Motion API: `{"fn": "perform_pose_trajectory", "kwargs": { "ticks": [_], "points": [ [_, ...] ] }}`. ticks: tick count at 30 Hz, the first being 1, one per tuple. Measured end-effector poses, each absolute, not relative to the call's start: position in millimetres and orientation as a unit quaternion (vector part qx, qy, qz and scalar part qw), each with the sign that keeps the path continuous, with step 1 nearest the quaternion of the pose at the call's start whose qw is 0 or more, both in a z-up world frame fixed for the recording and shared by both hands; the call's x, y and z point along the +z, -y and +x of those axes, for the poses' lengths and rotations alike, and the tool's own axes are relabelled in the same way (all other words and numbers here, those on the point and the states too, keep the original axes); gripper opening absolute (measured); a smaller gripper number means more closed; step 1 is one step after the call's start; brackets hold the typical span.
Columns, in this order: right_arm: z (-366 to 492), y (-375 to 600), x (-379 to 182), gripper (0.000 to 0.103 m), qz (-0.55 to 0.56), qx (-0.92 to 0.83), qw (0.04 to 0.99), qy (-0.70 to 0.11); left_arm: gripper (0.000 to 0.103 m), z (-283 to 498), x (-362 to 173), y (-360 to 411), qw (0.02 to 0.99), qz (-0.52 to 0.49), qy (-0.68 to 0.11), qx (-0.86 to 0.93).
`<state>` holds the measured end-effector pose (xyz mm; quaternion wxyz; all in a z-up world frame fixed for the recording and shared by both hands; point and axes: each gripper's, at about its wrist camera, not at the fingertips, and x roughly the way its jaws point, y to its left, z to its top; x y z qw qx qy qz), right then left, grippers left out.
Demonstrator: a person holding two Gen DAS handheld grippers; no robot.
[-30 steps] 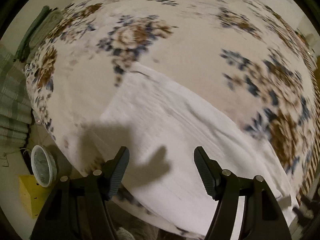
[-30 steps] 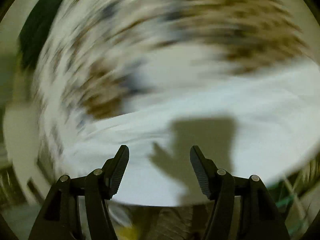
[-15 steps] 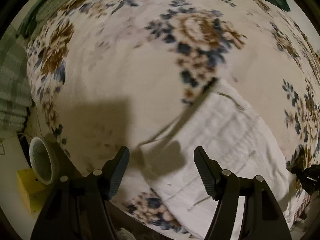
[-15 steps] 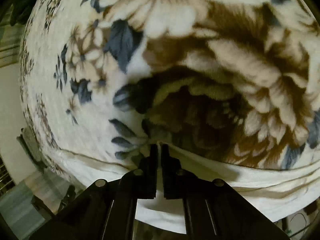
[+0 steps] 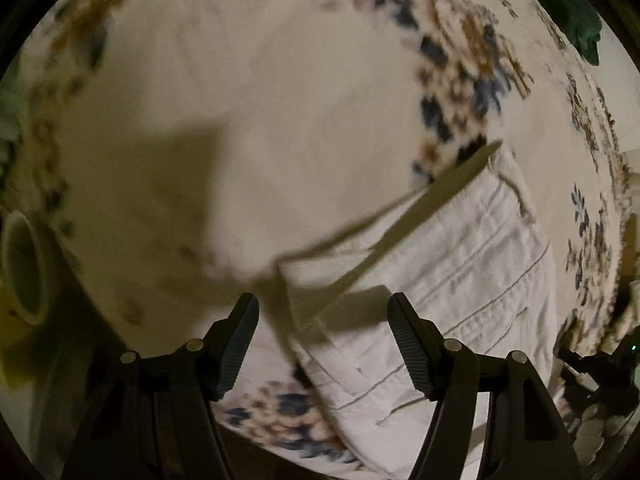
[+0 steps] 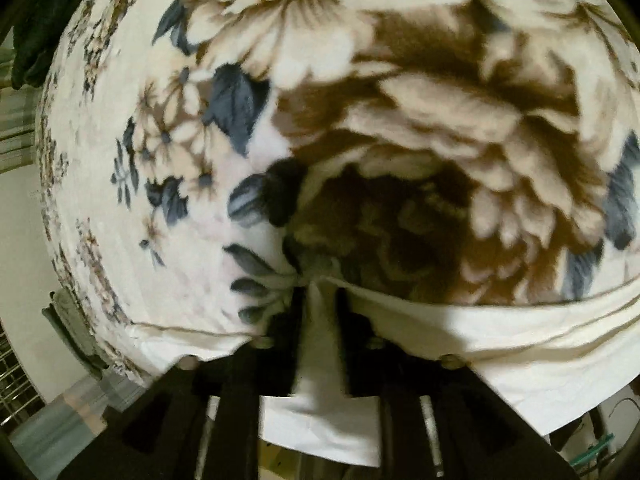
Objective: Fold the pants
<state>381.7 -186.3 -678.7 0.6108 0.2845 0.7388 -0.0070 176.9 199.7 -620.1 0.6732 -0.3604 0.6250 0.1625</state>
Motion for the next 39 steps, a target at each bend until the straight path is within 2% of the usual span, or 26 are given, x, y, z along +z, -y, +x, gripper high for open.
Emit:
{"fn": "perform_pose_trajectory", "kwargs": {
  "ticks": [1,2,4,7,13,15,18,23,25,27,33,36,39],
  "points": [
    [378.1,191.2,-676.0,0.040,0.287,-0.007,0.613,-0.736,0.046,174.6,-623.0,-198.3,0.677,-0.368,-0.617,0.157],
    [372.7,197.5,-671.0,0.040,0.289,-0.008,0.617,-0.732,0.042,172.6,-622.1,-197.2,0.687,-0.373,-0.605,0.152],
    [361.4,207.2,-664.4,0.042,0.287,-0.013,0.624,-0.727,0.018,169.8,-616.8,-195.4,0.704,-0.348,-0.597,0.163],
    [336.8,223.6,-662.3,0.042,0.313,-0.036,0.627,-0.713,0.014,162.4,-607.5,-196.9,0.719,-0.342,-0.583,0.163],
    [297.1,250.5,-671.2,0.042,0.380,-0.051,0.614,-0.690,0.011,152.0,-586.8,-201.7,0.736,-0.326,-0.570,0.163],
    [291.7,250.2,-671.8,0.042,0.380,-0.046,0.614,-0.690,0.012,149.5,-588.5,-216.1,0.731,-0.357,-0.559,0.162],
    [290.8,245.1,-670.2,0.049,0.364,-0.036,0.623,-0.691,0.016,138.1,-600.8,-227.0,0.686,-0.442,-0.560,0.142],
    [299.2,239.6,-667.5,0.051,0.352,-0.034,0.628,-0.693,0.021,141.6,-617.2,-211.7,0.661,-0.478,-0.563,0.133],
    [301.5,239.7,-666.1,0.053,0.353,-0.034,0.627,-0.694,0.036,144.7,-624.2,-208.8,0.656,-0.494,-0.555,0.136],
    [303.9,239.6,-664.8,0.053,0.354,-0.034,0.627,-0.693,0.042,147.4,-627.4,-207.5,0.646,-0.514,-0.546,0.143],
    [306.1,240.6,-661.9,0.053,0.348,-0.035,0.626,-0.698,0.044,125.1,-622.9,-216.8,0.621,-0.565,-0.524,0.142],
    [307.4,239.9,-661.4,0.054,0.345,-0.034,0.626,-0.698,0.053,110.7,-627.9,-219.8,0.611,-0.578,-0.520,0.149],
    [308.2,238.3,-663.7,0.055,0.347,-0.036,0.624,-0.699,0.053,110.6,-638.7,-219.9,0.600,-0.583,-0.524,0.159]
  ]
}}
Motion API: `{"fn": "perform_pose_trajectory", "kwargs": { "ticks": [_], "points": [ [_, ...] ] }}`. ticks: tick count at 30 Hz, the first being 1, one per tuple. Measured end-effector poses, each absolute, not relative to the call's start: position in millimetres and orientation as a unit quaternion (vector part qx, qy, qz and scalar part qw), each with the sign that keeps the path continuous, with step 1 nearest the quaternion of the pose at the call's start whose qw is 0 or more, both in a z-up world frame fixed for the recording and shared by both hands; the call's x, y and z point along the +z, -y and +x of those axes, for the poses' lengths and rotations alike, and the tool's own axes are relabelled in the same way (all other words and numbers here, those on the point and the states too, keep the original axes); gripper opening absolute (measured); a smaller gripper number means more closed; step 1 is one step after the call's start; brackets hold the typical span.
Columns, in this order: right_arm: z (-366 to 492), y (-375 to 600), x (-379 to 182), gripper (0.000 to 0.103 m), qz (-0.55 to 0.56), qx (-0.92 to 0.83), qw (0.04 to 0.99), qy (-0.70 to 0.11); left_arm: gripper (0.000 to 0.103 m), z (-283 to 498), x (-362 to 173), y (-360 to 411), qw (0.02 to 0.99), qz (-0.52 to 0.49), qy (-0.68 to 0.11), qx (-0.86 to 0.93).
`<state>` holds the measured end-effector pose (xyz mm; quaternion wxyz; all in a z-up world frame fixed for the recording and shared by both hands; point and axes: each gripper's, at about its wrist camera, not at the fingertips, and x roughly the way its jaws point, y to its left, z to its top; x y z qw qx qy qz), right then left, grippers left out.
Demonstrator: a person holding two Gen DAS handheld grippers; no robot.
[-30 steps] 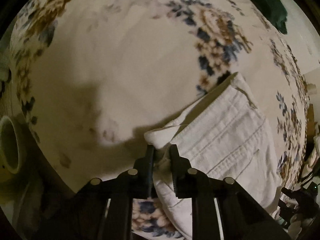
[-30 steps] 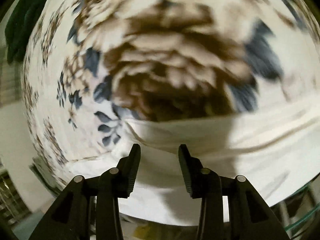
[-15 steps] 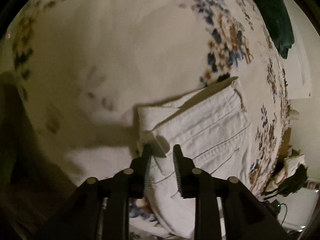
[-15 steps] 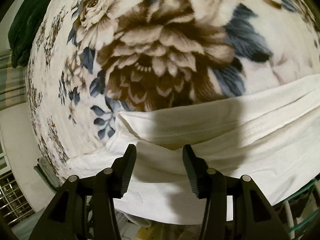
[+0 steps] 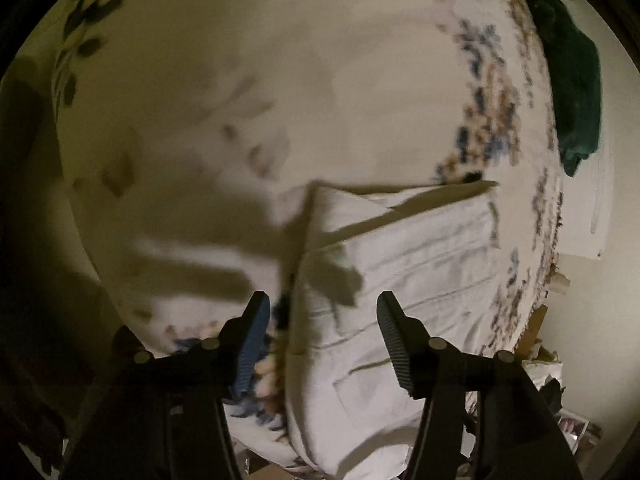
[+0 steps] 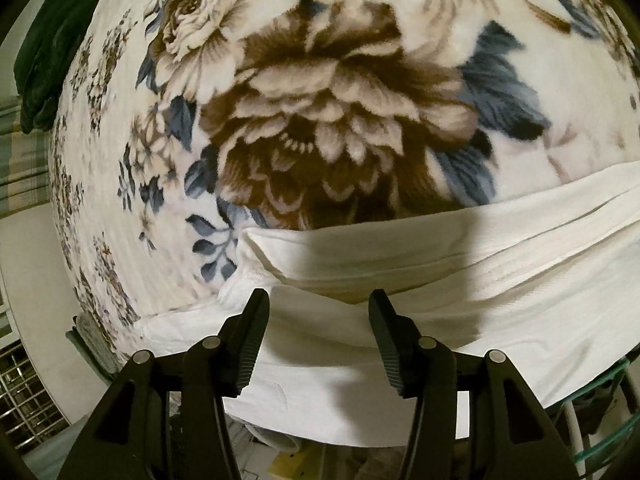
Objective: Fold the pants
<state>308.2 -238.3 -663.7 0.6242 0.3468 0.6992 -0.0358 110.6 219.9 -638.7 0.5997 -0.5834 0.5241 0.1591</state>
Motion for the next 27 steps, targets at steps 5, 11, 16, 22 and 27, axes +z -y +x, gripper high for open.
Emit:
{"fn": "perform_pose_trajectory", "kwargs": {
  "ticks": [5,11,16,22,27],
  "points": [
    [310.9,230.9,-666.4,0.055,0.336,-0.034,0.625,-0.704,0.036,137.8,-624.7,-208.0,0.649,-0.538,-0.517,0.152],
    [313.7,225.1,-664.2,0.055,0.318,-0.033,0.631,-0.707,0.010,146.5,-575.5,-195.2,0.727,-0.453,-0.493,0.150],
    [317.5,218.4,-658.2,0.055,0.301,-0.021,0.641,-0.706,0.009,148.1,-577.6,-211.9,0.728,-0.449,-0.490,0.167],
    [316.5,225.2,-642.3,0.090,0.284,-0.021,0.666,-0.689,0.014,160.5,-604.0,-212.4,0.705,-0.430,-0.536,0.173],
    [292.8,258.7,-616.5,0.094,0.303,-0.021,0.703,-0.643,0.028,170.7,-572.4,-181.2,0.706,-0.325,-0.600,0.186]
  ]
}}
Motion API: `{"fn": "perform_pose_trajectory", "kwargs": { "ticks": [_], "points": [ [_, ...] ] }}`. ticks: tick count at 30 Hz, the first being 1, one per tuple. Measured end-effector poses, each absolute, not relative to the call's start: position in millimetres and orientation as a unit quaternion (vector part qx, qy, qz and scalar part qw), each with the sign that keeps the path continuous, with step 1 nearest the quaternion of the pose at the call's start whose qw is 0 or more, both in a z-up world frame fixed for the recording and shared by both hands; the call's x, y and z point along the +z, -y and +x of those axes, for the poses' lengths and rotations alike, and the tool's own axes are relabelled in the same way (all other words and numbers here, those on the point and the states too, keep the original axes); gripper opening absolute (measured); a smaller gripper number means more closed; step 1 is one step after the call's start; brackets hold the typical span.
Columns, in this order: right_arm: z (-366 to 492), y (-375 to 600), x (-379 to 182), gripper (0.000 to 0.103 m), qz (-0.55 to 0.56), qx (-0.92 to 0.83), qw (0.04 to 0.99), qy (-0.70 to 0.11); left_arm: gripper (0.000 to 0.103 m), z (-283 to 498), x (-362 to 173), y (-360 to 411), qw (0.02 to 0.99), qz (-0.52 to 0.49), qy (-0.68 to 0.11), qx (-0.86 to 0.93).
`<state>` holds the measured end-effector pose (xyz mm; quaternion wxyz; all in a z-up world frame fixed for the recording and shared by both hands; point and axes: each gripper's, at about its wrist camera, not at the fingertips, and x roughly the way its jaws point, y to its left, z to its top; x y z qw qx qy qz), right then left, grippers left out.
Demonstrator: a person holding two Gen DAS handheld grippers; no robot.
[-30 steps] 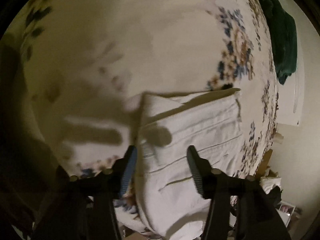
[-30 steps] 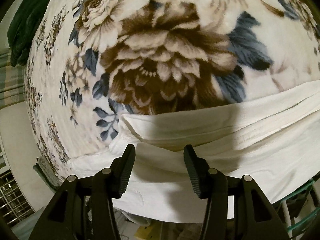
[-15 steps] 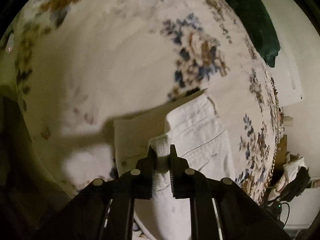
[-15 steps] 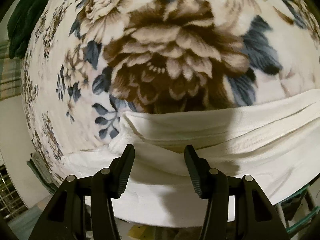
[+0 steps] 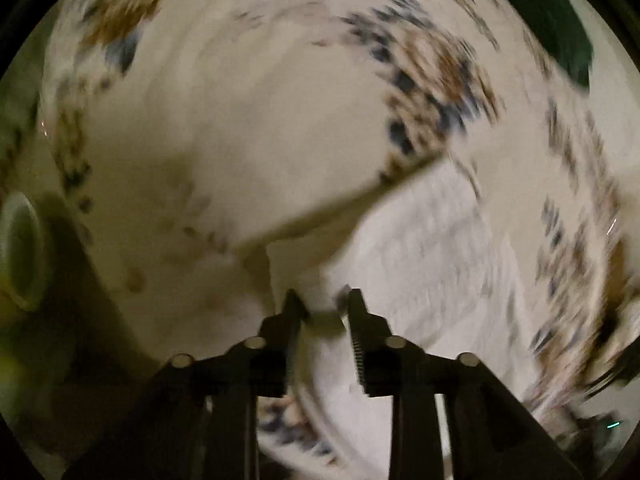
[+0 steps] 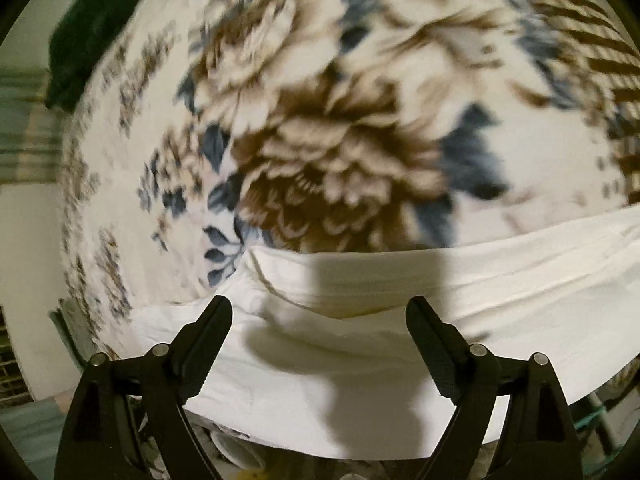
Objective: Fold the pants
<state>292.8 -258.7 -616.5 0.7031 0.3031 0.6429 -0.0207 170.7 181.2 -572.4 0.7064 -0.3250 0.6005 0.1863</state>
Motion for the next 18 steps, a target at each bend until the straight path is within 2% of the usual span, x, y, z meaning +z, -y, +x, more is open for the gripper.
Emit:
{"fn": "perform_pose_trajectory", "kwargs": {
  "ticks": [2,3,4,6,14,18],
  "points": [
    [268.4,286.9,-605.3,0.094,0.329,-0.029,0.719,-0.612,0.034,177.4,-554.6,-154.6,0.724,-0.270,-0.613,0.166],
    [257.1,300.3,-601.9,0.094,0.337,-0.037,0.723,-0.602,0.046,181.1,-545.7,-139.4,0.734,-0.245,-0.615,0.153],
    [242.6,317.2,-599.2,0.094,0.345,-0.053,0.726,-0.593,0.069,187.0,-535.2,-116.0,0.744,-0.216,-0.619,0.128],
    [207.9,357.5,-598.8,0.094,0.367,-0.094,0.721,-0.580,0.088,197.2,-524.3,-76.6,0.753,-0.188,-0.625,0.077],
    [39.6,535.8,-641.0,0.094,0.490,-0.261,0.648,-0.521,0.088,227.8,-533.0,115.6,0.743,-0.103,-0.659,-0.052],
    [-7.7,590.9,-672.3,0.094,0.534,-0.280,0.640,-0.476,0.088,220.4,-554.1,210.4,0.716,-0.061,-0.687,-0.102]
  ]
}}
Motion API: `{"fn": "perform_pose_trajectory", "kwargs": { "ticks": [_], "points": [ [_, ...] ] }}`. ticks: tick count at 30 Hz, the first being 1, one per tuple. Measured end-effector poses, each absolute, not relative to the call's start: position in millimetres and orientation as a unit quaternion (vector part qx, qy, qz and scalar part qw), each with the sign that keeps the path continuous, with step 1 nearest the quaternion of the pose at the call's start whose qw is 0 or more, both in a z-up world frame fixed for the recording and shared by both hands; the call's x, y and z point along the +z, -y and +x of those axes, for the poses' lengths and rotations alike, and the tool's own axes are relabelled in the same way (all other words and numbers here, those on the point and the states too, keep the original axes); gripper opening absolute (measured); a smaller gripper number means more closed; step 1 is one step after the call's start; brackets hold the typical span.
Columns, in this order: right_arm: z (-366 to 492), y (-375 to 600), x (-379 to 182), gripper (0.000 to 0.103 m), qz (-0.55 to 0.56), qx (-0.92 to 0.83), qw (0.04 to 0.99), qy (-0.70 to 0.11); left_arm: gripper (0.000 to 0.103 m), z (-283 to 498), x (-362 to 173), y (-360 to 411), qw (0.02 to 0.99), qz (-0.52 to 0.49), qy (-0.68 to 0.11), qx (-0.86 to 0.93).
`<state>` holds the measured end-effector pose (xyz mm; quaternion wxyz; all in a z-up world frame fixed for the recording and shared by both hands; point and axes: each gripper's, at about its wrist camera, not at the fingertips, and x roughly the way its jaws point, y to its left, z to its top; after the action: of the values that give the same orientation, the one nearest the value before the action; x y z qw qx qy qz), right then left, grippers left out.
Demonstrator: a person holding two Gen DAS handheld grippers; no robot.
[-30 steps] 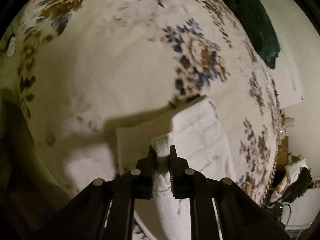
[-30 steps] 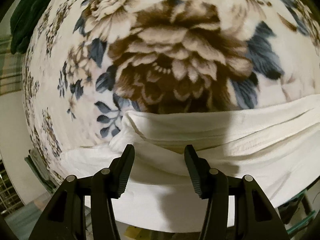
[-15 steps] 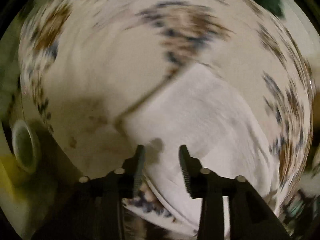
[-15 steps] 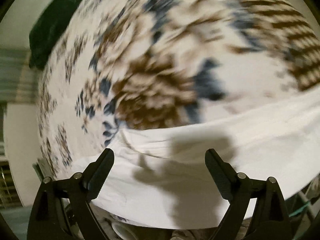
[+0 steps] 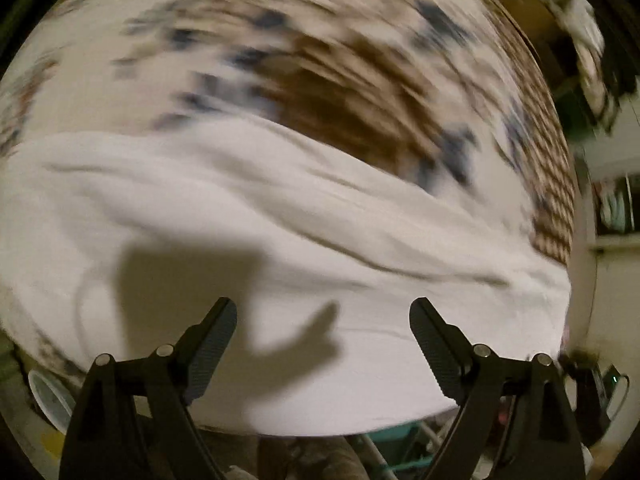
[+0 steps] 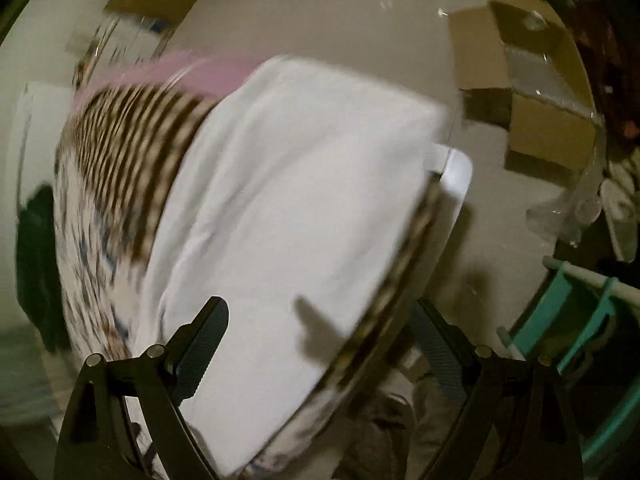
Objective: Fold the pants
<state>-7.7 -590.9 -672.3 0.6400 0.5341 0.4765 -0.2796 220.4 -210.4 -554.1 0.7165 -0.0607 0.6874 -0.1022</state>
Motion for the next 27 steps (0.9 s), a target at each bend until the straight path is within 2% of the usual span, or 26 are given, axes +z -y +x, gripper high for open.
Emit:
{"fn": "perform_pose_trajectory", "kwargs": {
  "ticks": [4,8,12,18,20,21,22,27],
  "points": [
    [-30.5,630.7,-699.3,0.091,0.574,-0.280,0.638,-0.431,0.088,206.2,-563.4,270.2,0.705,-0.001,-0.698,-0.128],
    [-25.4,665.1,-675.6,0.091,0.538,-0.303,0.677,-0.400,0.088,201.9,-563.2,304.1,0.704,0.034,-0.695,-0.143],
    [23.0,694.0,-659.0,0.091,0.479,-0.275,0.713,-0.432,0.088,214.8,-560.4,337.3,0.713,0.050,-0.684,-0.147],
    [111.0,718.8,-680.7,0.089,0.392,-0.198,0.722,-0.535,0.088,245.2,-555.1,389.3,0.732,0.051,-0.661,-0.157],
    [125.1,720.7,-685.9,0.055,0.379,-0.175,0.717,-0.558,0.088,254.2,-556.2,402.1,0.731,0.047,-0.662,-0.161],
    [130.8,719.2,-687.6,0.023,0.364,-0.171,0.714,-0.573,0.088,258.1,-557.4,410.7,0.730,0.047,-0.662,-0.163],
    [132.3,716.5,-686.9,0.014,0.351,-0.174,0.715,-0.578,0.088,259.6,-557.5,415.5,0.730,0.047,-0.662,-0.165],
    [137.5,700.8,-652.0,0.007,0.309,-0.180,0.767,-0.532,0.088,256.7,-558.4,409.8,0.725,0.045,-0.666,-0.172]
  ]
}}
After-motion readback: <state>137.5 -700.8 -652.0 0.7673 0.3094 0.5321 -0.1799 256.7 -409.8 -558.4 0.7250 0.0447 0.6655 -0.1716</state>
